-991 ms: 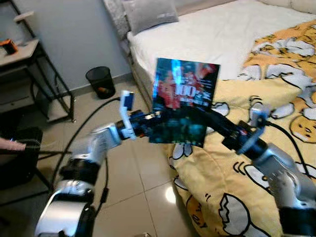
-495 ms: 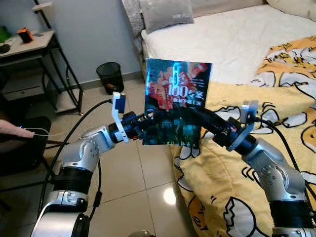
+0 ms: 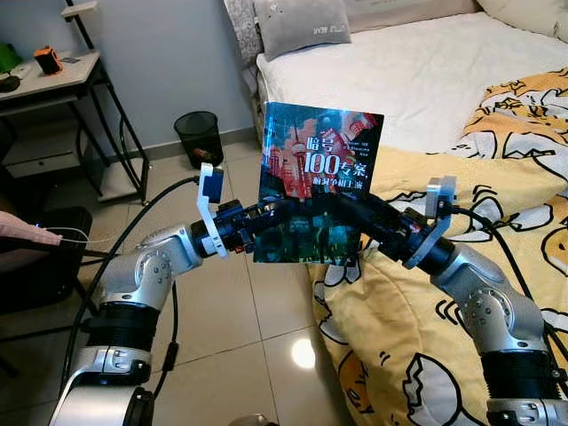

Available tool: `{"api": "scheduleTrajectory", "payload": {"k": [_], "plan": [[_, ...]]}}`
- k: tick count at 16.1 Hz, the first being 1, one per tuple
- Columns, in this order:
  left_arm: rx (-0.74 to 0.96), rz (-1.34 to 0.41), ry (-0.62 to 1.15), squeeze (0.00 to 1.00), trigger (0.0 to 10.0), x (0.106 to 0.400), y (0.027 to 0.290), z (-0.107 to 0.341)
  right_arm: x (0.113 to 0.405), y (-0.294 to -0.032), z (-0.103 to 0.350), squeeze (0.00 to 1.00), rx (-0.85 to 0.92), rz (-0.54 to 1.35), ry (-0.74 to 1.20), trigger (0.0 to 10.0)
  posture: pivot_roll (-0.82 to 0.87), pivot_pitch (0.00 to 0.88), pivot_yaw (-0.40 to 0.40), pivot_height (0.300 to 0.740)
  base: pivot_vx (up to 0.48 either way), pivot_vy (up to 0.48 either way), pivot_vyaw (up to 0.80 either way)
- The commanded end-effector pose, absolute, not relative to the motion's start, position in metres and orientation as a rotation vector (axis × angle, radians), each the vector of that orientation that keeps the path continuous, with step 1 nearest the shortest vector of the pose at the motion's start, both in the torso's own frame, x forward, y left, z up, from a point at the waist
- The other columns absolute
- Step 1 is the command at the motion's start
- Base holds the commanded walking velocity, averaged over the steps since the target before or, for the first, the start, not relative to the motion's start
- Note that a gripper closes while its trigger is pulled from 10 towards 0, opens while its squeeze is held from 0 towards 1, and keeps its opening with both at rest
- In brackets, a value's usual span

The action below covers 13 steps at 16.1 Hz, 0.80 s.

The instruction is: Clean up the room

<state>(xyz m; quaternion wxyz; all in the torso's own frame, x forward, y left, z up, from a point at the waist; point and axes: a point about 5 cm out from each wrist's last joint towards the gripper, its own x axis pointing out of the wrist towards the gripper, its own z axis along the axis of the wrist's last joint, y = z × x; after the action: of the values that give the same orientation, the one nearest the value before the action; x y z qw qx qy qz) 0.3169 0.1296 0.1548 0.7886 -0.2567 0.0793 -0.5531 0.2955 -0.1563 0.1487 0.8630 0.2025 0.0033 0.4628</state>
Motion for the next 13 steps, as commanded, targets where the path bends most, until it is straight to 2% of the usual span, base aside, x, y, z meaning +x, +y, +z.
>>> {"api": "scheduleTrajectory", "payload": {"k": [1, 2, 4, 5, 7, 13], "plan": [[-0.522, -1.217, 0.129, 0.0, 0.0, 0.318, 0.13, 0.168, 0.298, -0.141, 0.152, 0.0, 0.428, 1.041, 0.017, 2.6, 0.0, 0.0, 0.088, 0.74, 0.0, 0.0, 0.0], [-0.521, -1.218, 0.128, 0.0, 0.0, 0.318, 0.13, 0.168, 0.298, -0.141, 0.15, 0.0, 0.425, 1.033, 0.021, 1.2, 0.0, 0.0, 0.087, 0.74, 0.0, 0.0, 0.0], [-0.526, -1.228, 0.117, 0.0, 0.0, 0.317, 0.132, 0.17, 0.3, -0.145, 0.142, 0.0, 0.396, 0.984, 0.056, 5.6, 0.0, 0.0, 0.087, 0.74, 0.0, 0.0, 0.0], [-0.529, -1.236, 0.114, 0.0, 0.0, 0.316, 0.132, 0.17, 0.301, -0.146, 0.141, 0.0, 0.403, 0.969, 0.063, 10.0, 0.0, 0.0, 0.086, 0.74, 0.0, 0.0, 0.0], [-0.534, -1.255, 0.11, 0.0, 0.0, 0.315, 0.134, 0.172, 0.302, -0.153, 0.135, 0.0, 0.46, 0.944, 0.081, 10.0, 0.01, 0.0, 0.086, 0.74, 0.0, 0.0, 0.0], [-0.528, -1.238, 0.118, 0.0, 0.0, 0.315, 0.138, 0.171, 0.293, -0.153, 0.143, 0.0, 0.586, 1.054, 0.031, 10.0, 0.01, 0.0, 0.086, 0.74, 0.0, 0.0, 0.0]]}}
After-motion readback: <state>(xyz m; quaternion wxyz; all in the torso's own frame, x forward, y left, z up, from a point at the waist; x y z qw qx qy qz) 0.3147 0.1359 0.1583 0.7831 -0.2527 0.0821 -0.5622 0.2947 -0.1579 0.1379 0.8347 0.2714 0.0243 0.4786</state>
